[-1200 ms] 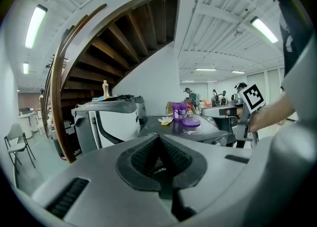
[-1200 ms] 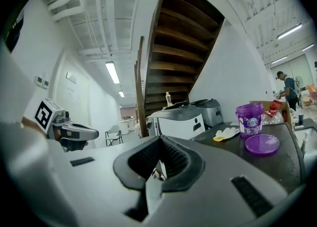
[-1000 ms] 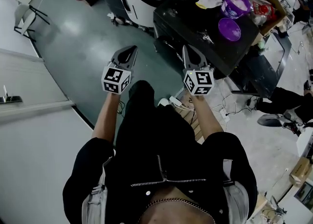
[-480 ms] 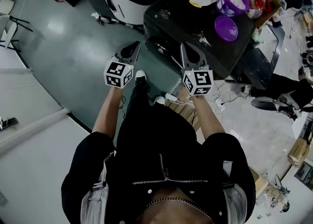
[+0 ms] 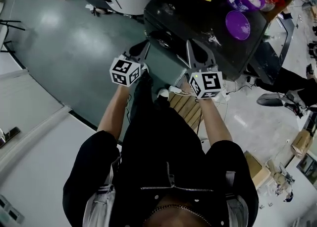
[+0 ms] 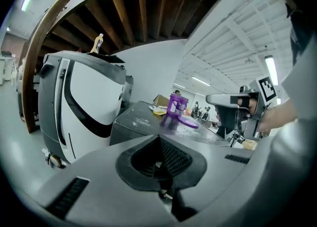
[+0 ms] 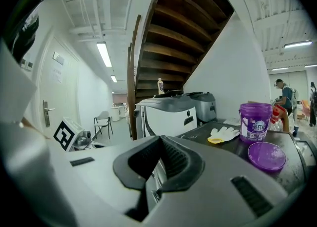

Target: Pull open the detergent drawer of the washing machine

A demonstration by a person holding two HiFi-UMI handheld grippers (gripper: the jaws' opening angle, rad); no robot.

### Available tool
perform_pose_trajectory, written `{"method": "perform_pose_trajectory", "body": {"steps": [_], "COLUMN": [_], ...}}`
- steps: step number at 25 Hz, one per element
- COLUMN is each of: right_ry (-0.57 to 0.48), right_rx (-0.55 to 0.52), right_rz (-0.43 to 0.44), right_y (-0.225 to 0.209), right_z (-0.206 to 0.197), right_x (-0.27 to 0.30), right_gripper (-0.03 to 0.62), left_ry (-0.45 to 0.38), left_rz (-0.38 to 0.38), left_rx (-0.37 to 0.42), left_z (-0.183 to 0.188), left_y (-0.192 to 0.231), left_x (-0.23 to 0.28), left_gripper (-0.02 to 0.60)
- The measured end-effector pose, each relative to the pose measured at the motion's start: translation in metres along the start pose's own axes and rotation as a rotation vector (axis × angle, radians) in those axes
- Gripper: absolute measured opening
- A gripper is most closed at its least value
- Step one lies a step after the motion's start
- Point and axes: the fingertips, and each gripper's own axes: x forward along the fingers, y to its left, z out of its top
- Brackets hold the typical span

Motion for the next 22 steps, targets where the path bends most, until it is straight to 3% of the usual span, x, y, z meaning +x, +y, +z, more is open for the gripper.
{"method": "perform_pose_trajectory", "body": {"steps": [5, 9, 10, 12, 15, 19, 22], "right_ry": [0.025, 0.049, 0.053, 0.060, 0.070, 0.085, 0.101], "right_rx": [0.012, 0.010, 0.011, 0.012, 0.015, 0.024, 0.037], "right_rz": [-0.012, -0.008, -0.009, -0.011, -0.018, -0.036, -0.049], "right_y": [0.001, 0.002, 0.002, 0.002, 0.000, -0.003, -0.007], "right_z": [-0.014, -0.023, -0.024, -0.028, -0.033, -0.041, -0.049], "right_x": [0.012, 0.017, 0.018, 0.018, 0.016, 0.015, 0.014], "right_gripper": [0.006, 0.006, 0.006, 0.006, 0.006, 0.006, 0.006], "left_ry": [0.026, -0.004, -0.020, -0.053, -0.094, -0.152, -0.160], "left_rz": [-0.036, -0.089, -0.122, -0.200, -0.292, -0.340, -0.362], "left_rx": [-0.110, -0.209, -0.249, -0.371, -0.557, -0.740, -0.818], "left_z": [-0.034, -0.046, -0.048, -0.052, -0.062, -0.073, -0.083], "left_y": [0.017, 0.023, 0.022, 0.020, 0.023, 0.036, 0.041], "left_x": [0.019, 0.034, 0.038, 0.048, 0.063, 0.079, 0.092], "left_gripper": [0.015, 0.017, 0.031, 0.164, 0.269, 0.310, 0.314]}}
